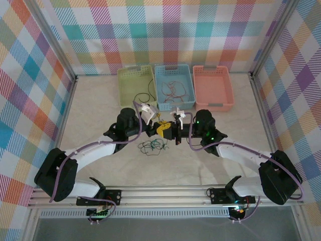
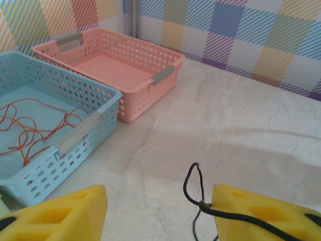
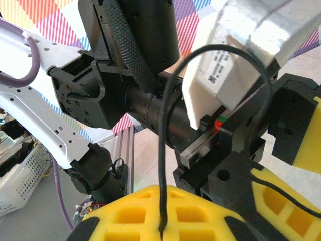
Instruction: Untangle the cables
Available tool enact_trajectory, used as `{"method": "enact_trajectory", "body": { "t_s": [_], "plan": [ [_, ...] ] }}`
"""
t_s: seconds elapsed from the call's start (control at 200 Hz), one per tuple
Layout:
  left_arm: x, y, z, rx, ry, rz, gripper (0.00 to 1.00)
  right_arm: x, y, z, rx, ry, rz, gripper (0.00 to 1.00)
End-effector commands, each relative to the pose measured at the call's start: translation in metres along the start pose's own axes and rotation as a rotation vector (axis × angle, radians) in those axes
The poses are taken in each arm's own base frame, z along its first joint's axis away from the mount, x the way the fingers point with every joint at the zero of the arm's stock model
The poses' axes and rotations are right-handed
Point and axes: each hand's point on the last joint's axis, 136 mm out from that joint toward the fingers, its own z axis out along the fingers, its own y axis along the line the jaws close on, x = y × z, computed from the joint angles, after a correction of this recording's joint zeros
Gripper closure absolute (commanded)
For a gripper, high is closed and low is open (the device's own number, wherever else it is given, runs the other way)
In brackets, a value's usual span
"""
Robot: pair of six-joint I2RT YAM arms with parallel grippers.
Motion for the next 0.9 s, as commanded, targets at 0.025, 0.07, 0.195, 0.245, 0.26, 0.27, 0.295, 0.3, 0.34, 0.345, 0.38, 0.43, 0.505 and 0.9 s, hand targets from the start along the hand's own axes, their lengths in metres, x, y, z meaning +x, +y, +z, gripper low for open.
{"method": "enact_trajectory", "body": {
  "t_s": [0.025,0.07,0.195,0.245,0.26,0.27,0.295,0.3,0.34,0.345,0.38,0.43,0.505,0.9],
  "plan": [
    [-0.005,-0.009,-0.013,-0.002,-0.058,0.046,0.37,-0.014,0.001,-0.006,0.04,-0.025,-0.043,1.0],
    [-0.004,-0.009,-0.021,-0.023,-0.084,0.043,0.33,-0.015,0.0,-0.009,0.065,-0.029,-0.061,1.0],
    [-0.007,-0.013,-0.033,-0.028,-0.135,0.036,0.26,-0.022,0.014,-0.012,0.018,-0.038,-0.077,1.0],
    [-0.011,-0.013,-0.033,-0.029,-0.14,0.033,0.26,-0.022,0.021,-0.01,-0.028,-0.022,-0.07,1.0],
    [-0.012,-0.013,-0.034,-0.028,-0.145,0.034,0.25,-0.022,0.023,-0.009,-0.042,-0.016,-0.066,1.0],
    [-0.012,-0.013,-0.034,-0.028,-0.147,0.034,0.25,-0.021,0.024,-0.009,-0.051,-0.01,-0.061,1.0],
    [-0.015,-0.013,-0.034,-0.026,-0.157,0.034,0.25,-0.021,0.026,-0.008,-0.072,-0.002,-0.055,1.0],
    [-0.015,-0.014,-0.034,-0.026,-0.158,0.033,0.25,-0.022,0.027,-0.008,-0.076,-0.001,-0.056,1.0],
    [-0.019,-0.014,-0.036,-0.022,-0.173,0.031,0.25,-0.021,0.029,-0.006,-0.096,0.009,-0.041,1.0],
    [-0.02,-0.015,-0.036,-0.022,-0.177,0.031,0.25,-0.02,0.029,-0.006,-0.099,0.01,-0.038,1.0],
    [-0.022,-0.015,-0.036,-0.018,-0.186,0.028,0.25,-0.02,0.03,-0.005,-0.11,0.013,-0.032,1.0],
    [-0.025,-0.018,-0.038,-0.007,-0.203,0.028,0.25,-0.02,0.03,-0.004,-0.113,0.017,-0.024,1.0],
    [-0.028,-0.02,-0.039,0.005,-0.214,0.025,0.25,-0.018,0.03,-0.003,-0.122,0.028,-0.02,1.0],
    [-0.036,0.008,-0.031,-0.133,-0.224,0.012,0.47,-0.015,0.041,-0.003,-0.205,0.057,-0.018,1.0]
  ]
}}
